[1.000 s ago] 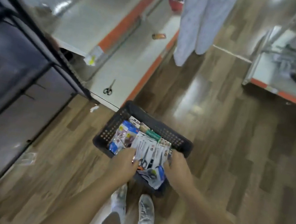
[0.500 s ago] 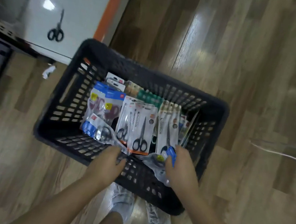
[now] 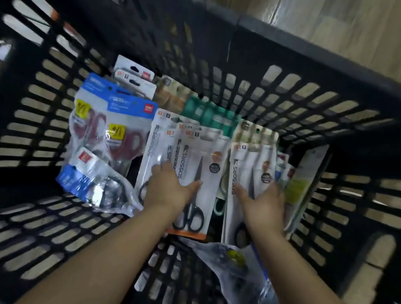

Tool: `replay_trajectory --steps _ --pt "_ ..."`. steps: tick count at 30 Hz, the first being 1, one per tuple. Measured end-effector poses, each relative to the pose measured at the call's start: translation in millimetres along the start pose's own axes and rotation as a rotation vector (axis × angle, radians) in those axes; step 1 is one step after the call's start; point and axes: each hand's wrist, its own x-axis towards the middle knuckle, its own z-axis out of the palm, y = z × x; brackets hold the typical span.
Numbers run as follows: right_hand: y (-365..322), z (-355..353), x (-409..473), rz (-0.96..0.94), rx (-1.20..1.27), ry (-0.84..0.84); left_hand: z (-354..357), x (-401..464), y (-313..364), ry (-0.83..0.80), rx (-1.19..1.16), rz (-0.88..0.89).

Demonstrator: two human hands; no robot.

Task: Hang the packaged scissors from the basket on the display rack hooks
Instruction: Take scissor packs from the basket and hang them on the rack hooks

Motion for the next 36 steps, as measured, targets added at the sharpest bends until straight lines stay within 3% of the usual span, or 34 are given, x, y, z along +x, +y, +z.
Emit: replay_trajectory --steps 7,16,21,28,36 --pt "-0.5 0.3 -1.0 -0.027 0.004 0.125 11.1 4.5 -3.1 0.131 -0.057 -0.026" --pt "0.1 -5.6 -17.8 -0.170 -0.011 0.202 5.1 -9.1 -2.7 -0.009 -0.407 -0.034" --pt "-13.7 -17.6 -32.6 -0.095 0.137 0.005 -19.6 -30.4 1.8 -0.015 -0.508 -0.022" --pt "-82.6 -73.5 -101.8 -0.182 0.252 -0.111 -126.9 -92.9 5.9 0.091 -0.661 -0.028" --pt "-264.7 -183.9 -272.2 -0.528 0.304 -0.242 -352.2 -237.6 15.8 0.335 -0.776 -0.010"
